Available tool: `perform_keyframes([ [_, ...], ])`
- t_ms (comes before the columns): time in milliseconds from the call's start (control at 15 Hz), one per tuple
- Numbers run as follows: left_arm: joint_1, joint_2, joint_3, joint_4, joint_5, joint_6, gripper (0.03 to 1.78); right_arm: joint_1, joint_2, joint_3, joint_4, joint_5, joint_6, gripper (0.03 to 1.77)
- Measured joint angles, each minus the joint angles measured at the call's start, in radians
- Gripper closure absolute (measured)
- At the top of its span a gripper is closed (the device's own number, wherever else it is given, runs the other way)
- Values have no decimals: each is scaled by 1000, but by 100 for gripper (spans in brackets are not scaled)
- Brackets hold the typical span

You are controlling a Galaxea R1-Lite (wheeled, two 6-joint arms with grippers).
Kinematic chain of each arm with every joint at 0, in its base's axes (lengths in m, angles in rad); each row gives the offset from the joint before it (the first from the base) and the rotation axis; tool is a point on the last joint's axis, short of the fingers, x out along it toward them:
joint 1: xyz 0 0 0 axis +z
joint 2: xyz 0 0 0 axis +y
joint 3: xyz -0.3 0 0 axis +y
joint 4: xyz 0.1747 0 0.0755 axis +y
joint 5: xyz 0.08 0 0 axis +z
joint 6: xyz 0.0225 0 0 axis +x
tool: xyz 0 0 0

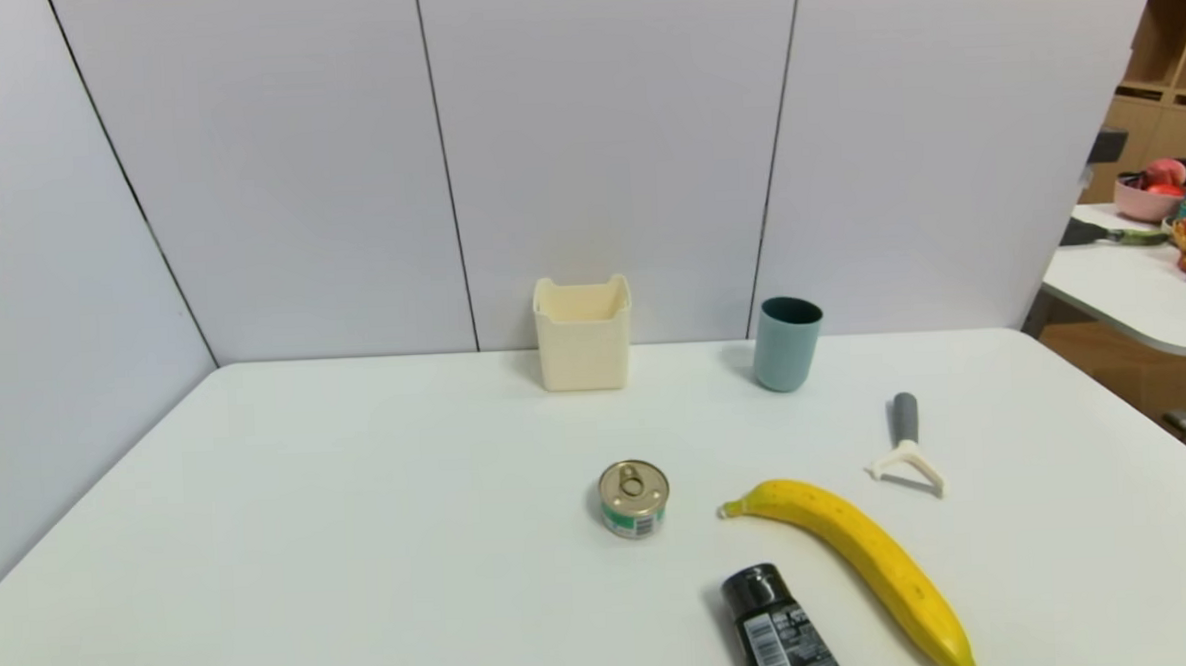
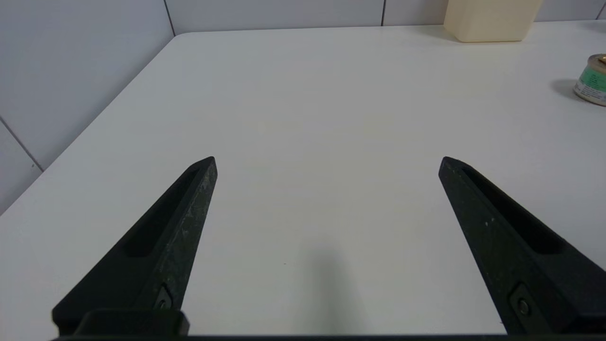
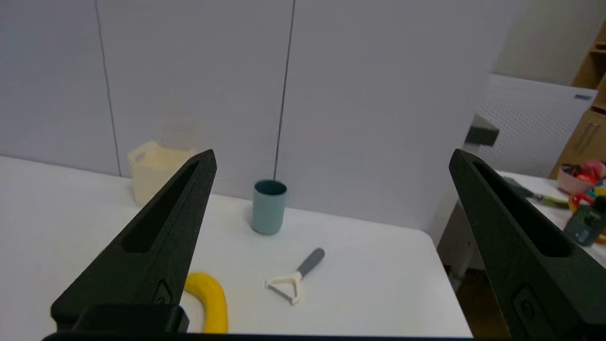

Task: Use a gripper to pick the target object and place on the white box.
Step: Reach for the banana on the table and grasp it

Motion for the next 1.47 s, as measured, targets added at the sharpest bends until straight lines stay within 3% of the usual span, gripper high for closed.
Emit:
perform_keyframes([
  [133, 0, 0, 0, 0, 0, -1, 12, 96, 177, -191, 49, -11, -22, 10],
  [267, 0, 0, 0, 0, 0, -1, 12, 179, 330, -285, 103, -22, -81, 10],
  [400, 0, 0, 0, 0, 0, 0, 12, 229, 459, -351, 240, -31, -132, 10],
  [600, 0, 0, 0, 0, 0, 0, 12, 279, 616, -424, 522, -34, -143, 10],
  [800, 0, 0, 0, 0, 0, 0, 12, 298, 734, -461, 713, -25, -141, 10],
  [1000, 0, 0, 0, 0, 0, 0, 12, 302, 811, -474, 760, -6, -141, 10],
  [1267, 0, 0, 0, 0, 0, -1, 12, 300, 901, -511, 930, 50, -136, 10],
  [1467, 0, 0, 0, 0, 0, -1, 12, 299, 967, -516, 955, 66, -109, 10],
])
